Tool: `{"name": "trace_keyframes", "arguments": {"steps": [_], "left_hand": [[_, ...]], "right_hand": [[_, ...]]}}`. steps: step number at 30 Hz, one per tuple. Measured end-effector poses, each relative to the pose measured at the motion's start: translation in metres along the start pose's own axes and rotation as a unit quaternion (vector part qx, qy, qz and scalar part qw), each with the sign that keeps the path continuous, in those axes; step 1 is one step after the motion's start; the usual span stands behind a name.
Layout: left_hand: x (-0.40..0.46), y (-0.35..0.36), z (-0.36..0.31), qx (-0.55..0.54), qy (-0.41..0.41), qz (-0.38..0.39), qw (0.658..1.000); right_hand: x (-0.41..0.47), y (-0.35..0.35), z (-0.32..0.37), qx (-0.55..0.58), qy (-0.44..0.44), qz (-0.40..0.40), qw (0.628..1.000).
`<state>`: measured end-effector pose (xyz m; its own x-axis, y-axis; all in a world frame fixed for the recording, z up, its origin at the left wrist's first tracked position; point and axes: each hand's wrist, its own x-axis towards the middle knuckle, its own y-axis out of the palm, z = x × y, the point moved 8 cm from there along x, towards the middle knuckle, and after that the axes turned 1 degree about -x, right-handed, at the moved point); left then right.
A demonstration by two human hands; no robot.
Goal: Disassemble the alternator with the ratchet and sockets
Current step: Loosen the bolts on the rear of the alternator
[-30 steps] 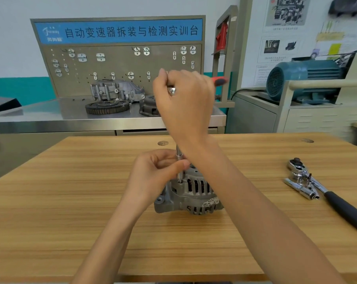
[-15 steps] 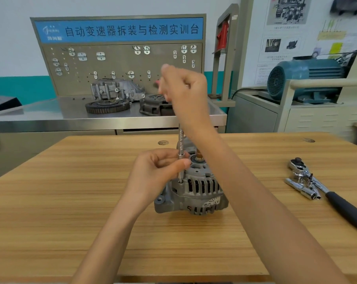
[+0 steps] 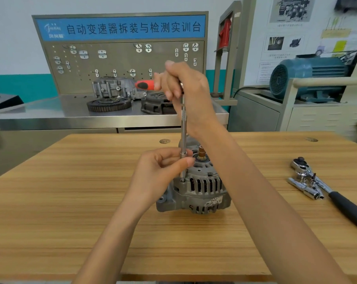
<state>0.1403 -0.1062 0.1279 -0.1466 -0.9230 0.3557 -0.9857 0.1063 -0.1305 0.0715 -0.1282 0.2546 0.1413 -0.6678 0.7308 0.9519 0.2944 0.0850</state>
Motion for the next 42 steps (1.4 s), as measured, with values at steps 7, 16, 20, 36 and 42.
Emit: {"name": "trace_keyframes", "arguments": {"steps": [7,16,20,36,42], "left_hand": [[0.000,-0.005,-0.001,0.015,0.013,-0.043,0.999],[0.000,-0.001,-0.005,0.039,0.018,0.016,0.999],[0.002,-0.004,-0.001,0.031,0.007,-0.003,0.999],[0.003,0.002,-0.003,0.033,0.010,-0.008,0.999],[0.004,0.001,-0.004,0.059,0.021,-0.024,0.998]], "right_hand": [[-0.023,-0.001,0.035,-0.472,-0.204,-0.207,0.832],[0.000,0.006,0.005,0.016,0.004,0.040,0.999],[-0.010,-0.007,0.016,-0.165,-0.094,-0.086,0.978],[-0.003,-0.005,0.008,-0.098,-0.045,-0.055,0.993],[-0.022,-0.006,0.036,-0.453,-0.191,-0.215,0.844]]}}
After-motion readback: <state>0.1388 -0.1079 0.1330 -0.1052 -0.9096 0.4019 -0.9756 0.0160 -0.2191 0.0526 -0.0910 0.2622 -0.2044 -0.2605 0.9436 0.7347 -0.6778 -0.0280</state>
